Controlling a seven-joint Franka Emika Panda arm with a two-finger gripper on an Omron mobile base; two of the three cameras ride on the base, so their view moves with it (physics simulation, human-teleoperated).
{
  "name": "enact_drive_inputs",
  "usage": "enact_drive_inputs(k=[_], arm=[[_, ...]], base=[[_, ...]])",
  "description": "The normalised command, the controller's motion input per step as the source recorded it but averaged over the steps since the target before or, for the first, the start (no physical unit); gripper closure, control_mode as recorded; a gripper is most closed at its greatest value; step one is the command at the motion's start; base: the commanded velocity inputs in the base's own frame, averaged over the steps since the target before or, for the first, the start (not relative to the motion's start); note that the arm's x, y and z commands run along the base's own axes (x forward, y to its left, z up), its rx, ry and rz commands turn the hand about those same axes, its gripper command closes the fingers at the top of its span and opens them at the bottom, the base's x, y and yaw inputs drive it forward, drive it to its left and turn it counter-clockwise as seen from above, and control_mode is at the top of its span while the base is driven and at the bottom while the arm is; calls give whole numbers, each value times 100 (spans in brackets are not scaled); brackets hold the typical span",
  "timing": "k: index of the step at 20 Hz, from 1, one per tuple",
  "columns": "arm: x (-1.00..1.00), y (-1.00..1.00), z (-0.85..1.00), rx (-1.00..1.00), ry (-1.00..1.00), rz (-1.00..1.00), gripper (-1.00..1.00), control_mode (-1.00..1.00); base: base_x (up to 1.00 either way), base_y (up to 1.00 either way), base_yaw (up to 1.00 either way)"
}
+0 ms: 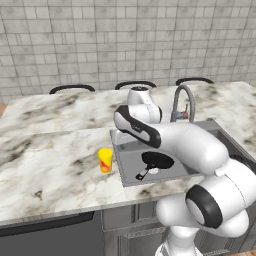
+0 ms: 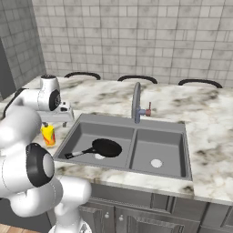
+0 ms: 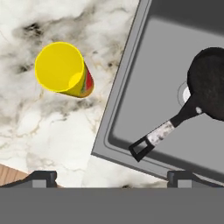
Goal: Place the pan in the left basin and the cup in the right basin of the sink.
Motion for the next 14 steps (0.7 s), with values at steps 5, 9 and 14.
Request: enact_drive_inputs(k=[5,9,14], arm=[[12,14,0,3,0,4,-100,-100],[8,14,0,2,0,4,-100,-100],[7,17,0,1,0,4,-100,-100]], base=[[0,0,0],[0,0,0],[0,0,0]])
